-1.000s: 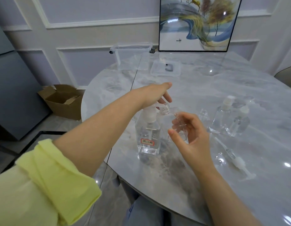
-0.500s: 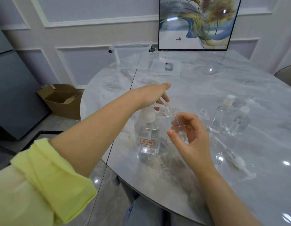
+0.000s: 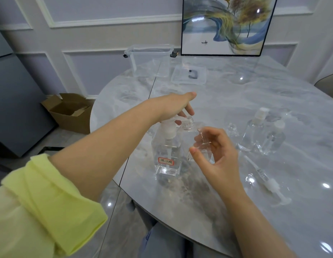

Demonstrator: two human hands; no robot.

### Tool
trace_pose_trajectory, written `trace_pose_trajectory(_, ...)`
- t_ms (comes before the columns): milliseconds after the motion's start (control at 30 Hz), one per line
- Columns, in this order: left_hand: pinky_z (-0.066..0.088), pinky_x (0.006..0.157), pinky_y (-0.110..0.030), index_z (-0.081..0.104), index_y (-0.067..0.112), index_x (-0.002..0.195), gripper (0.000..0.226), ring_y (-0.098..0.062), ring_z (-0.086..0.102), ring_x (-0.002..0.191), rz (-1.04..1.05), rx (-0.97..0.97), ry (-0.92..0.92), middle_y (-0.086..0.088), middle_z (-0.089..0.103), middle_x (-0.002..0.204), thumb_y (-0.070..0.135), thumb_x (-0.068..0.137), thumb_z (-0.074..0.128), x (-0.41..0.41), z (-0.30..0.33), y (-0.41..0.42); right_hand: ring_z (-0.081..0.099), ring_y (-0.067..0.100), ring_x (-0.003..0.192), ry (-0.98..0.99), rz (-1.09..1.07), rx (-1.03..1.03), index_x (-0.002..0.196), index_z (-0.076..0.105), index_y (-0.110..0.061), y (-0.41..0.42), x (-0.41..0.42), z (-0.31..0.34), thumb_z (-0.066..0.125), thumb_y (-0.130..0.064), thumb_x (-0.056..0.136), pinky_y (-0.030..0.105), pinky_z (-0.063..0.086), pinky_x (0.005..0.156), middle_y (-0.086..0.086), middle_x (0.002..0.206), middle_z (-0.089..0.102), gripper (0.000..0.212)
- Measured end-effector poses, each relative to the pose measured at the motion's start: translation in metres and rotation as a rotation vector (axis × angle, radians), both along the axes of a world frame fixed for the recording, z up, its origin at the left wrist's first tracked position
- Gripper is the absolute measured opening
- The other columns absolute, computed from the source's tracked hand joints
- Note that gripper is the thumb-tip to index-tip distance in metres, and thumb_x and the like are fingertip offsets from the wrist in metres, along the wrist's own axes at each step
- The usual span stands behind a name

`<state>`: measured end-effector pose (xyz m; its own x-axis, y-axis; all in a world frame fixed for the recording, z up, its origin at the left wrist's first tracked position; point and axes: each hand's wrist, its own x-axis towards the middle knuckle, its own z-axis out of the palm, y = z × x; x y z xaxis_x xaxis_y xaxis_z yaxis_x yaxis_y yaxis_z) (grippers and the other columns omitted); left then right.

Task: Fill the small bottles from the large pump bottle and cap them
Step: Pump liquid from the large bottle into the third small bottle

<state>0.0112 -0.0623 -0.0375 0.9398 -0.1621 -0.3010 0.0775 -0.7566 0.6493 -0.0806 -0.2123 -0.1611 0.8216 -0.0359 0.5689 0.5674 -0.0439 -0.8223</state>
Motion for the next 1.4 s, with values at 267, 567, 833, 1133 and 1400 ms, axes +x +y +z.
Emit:
trace_pose_trajectory(267,0.046,0.101,-0.04,0.073,0.026,0.108,0.064,-0.018,0.068,0.104,-0.032,0.045,-0.003,0.002,0.073,0.112,0.068,0.101,0.024,0.004,0.0,-0.002,0.068,0.022,0.096,0.012,0.005,0.0,0.113,0.061,-0.031,0.0,0.0,0.0,0.078,-0.012,0.082,0.029,0.056,0.089,-0.009,0.102,0.066,0.041)
trace_pose_trajectory(567,0.045,0.087,-0.034,0.073,0.028,0.108,0.064,-0.017,0.066,0.106,-0.025,0.019,-0.014,0.003,0.073,0.112,0.068,0.101,0.023,0.004,0.0,0.0,0.068,0.02,0.098,-0.006,0.002,0.0,0.114,0.059,-0.031,0.0,-0.002,0.001,0.078,-0.012,0.082,0.025,0.055,0.089,-0.009,0.104,0.066,0.042)
trace_pose_trajectory(833,0.043,0.082,-0.031,0.072,0.025,0.113,0.064,-0.015,0.066,0.104,-0.012,0.005,-0.009,0.003,0.073,0.113,0.065,0.103,0.022,0.001,0.001,0.0,0.068,0.021,0.098,-0.001,0.007,-0.004,0.112,0.059,-0.033,0.0,-0.002,0.0,0.078,-0.012,0.081,0.028,0.056,0.089,-0.01,0.104,0.066,0.042)
trace_pose_trajectory(1133,0.042,0.085,-0.03,0.072,0.023,0.113,0.064,-0.018,0.068,0.105,-0.017,0.017,0.013,0.002,0.073,0.112,0.064,0.103,0.024,0.002,-0.002,-0.002,0.068,0.021,0.097,-0.01,0.003,-0.016,0.114,0.06,-0.028,-0.001,0.0,-0.001,0.078,-0.012,0.082,0.026,0.056,0.089,-0.009,0.104,0.066,0.041)
trace_pose_trajectory(1400,0.04,0.084,-0.034,0.071,0.025,0.11,0.074,-0.02,0.064,0.108,0.031,0.077,-0.183,0.003,0.071,0.109,0.074,0.098,0.017,-0.003,0.011,-0.002,0.069,0.021,0.1,-0.012,0.009,0.014,0.116,0.061,-0.031,0.001,0.0,0.001,0.08,-0.014,0.082,0.026,0.055,0.088,-0.007,0.106,0.067,0.042)
